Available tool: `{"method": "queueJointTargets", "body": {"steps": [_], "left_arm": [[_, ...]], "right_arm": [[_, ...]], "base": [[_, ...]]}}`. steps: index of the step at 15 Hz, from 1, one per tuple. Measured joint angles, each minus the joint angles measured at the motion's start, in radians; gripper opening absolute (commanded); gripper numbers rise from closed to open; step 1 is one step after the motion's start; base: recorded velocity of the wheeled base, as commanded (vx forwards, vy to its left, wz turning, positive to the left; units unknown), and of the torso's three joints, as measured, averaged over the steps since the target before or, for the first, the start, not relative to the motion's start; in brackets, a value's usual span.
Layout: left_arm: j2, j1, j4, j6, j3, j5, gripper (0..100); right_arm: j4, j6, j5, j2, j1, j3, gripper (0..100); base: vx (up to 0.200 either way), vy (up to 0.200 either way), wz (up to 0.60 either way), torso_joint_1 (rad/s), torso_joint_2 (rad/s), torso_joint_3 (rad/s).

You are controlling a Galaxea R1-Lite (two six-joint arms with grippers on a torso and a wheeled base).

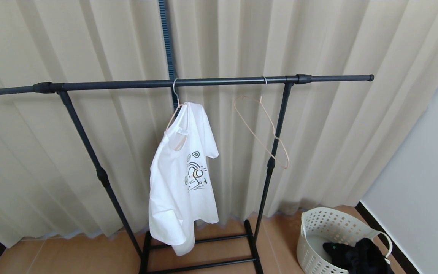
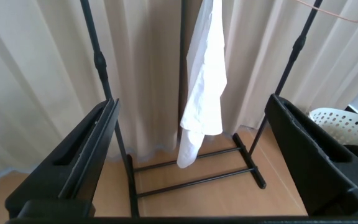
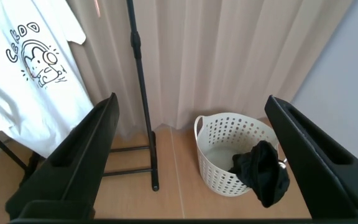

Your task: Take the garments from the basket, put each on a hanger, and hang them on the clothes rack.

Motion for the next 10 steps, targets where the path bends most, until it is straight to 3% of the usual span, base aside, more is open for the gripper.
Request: {"method": "queueJointTargets", "body": {"steps": [10], "left_arm": [[-0.001, 0.0, 0.0, 0.001, 0.0, -0.001, 100]], "right_arm": [[0.0, -0.003, 0.003, 0.0, 0.0, 0.0, 100]], "base": [[0.0, 0.0, 0.0, -0.159, 0.39, 0.224]]}}
